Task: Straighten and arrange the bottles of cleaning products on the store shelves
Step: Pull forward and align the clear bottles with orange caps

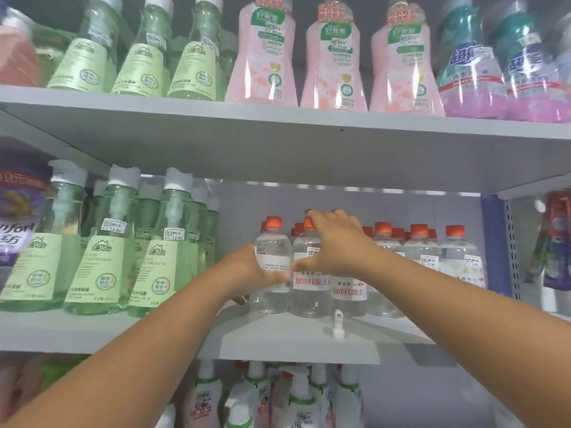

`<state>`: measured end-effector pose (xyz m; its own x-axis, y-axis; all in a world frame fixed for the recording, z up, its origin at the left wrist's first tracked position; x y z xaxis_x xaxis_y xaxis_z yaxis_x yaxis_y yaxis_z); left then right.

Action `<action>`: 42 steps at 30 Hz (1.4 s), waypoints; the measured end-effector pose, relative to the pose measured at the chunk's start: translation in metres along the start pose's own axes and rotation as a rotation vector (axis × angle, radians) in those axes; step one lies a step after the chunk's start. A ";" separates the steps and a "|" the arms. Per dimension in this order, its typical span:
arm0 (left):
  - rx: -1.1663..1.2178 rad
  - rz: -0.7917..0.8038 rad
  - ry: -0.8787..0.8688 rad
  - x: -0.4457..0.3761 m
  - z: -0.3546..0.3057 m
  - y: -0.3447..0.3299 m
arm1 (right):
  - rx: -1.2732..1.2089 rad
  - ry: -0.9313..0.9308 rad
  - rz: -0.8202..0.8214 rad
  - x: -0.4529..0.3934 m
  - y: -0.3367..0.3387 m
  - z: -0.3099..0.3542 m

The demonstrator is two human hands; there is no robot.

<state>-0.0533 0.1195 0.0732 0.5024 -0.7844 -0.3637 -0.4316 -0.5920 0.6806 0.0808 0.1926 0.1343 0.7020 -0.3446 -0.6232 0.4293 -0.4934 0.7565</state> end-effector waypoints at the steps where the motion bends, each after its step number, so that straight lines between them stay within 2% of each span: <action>1: 0.011 -0.005 -0.021 -0.004 -0.001 -0.002 | 0.018 0.019 0.017 -0.002 -0.001 -0.001; 5: 0.095 -0.010 -0.026 -0.011 0.007 -0.008 | 0.053 0.085 0.048 -0.010 0.002 -0.005; 8: 0.161 -0.004 0.033 -0.010 0.019 -0.008 | -0.126 0.056 0.145 -0.024 -0.001 -0.020; 12: 0.230 -0.008 0.140 -0.013 0.037 -0.006 | -0.260 0.061 0.165 -0.035 0.010 -0.029; 17: 0.155 -0.074 0.125 -0.012 0.036 -0.001 | -0.296 0.027 0.152 -0.046 0.002 -0.031; 24: 0.161 0.000 0.111 -0.011 0.038 -0.007 | -0.268 0.049 0.171 -0.047 0.000 -0.032; 37: 0.115 -0.090 0.102 -0.009 0.033 -0.008 | -0.249 -0.004 0.152 -0.044 0.001 -0.033; 42: 0.015 -0.127 0.073 -0.010 0.032 -0.007 | -0.266 -0.061 0.142 -0.046 0.001 -0.038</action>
<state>-0.0792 0.1253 0.0521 0.6065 -0.6881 -0.3983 -0.3724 -0.6885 0.6224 0.0707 0.2379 0.1713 0.7338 -0.4462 -0.5123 0.4687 -0.2133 0.8572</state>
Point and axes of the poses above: each hand's wrist, its own x-axis away from the middle knuckle, its own y-axis out of the back of the hand, z = x × y, the point moved 10 cm from there along -x, towards the middle knuckle, and after that the axes turned 8 degrees about y, right-handed, at the moved point
